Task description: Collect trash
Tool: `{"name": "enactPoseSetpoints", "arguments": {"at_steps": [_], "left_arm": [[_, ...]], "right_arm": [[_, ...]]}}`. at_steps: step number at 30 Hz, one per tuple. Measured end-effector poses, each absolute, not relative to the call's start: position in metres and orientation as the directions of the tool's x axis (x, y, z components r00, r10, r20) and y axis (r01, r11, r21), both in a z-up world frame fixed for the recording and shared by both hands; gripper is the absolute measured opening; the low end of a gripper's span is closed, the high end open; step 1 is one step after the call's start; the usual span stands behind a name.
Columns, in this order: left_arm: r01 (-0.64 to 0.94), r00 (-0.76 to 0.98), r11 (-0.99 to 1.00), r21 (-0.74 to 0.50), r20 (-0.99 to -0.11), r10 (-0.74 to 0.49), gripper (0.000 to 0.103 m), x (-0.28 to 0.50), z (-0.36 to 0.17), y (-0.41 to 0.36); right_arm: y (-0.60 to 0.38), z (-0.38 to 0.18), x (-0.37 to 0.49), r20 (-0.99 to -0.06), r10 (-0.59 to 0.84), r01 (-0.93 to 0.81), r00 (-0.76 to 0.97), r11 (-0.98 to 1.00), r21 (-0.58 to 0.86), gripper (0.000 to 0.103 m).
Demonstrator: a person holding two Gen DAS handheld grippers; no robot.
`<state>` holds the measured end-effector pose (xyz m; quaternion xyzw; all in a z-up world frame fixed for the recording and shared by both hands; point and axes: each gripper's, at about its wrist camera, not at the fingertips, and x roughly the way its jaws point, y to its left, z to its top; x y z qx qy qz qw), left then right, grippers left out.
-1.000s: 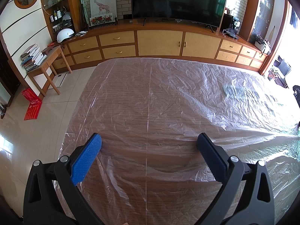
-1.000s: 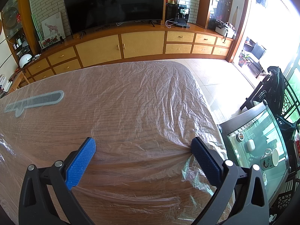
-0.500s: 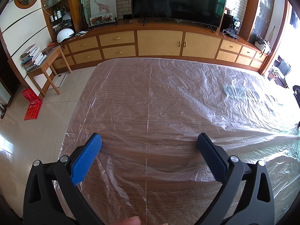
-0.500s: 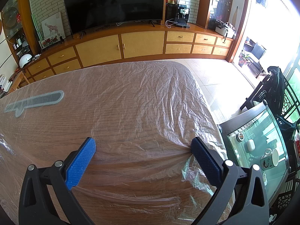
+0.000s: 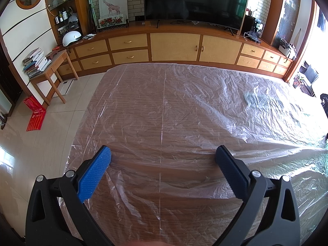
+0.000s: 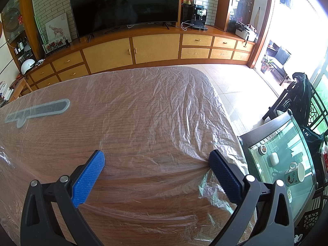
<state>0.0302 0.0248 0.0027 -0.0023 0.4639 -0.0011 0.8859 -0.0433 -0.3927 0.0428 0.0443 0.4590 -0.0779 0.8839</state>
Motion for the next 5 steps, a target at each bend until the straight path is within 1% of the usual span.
{"name": "enactPoseSetpoints", "arguments": {"at_steps": [5], "left_arm": [[0.000,0.570,1.000,-0.005,-0.822,-0.004,0.102,0.0306,0.0028,0.0251]], "right_arm": [[-0.3926,0.0429,-0.0432,-0.818,-0.097,0.178,0.567,0.984,0.007,0.099]]}}
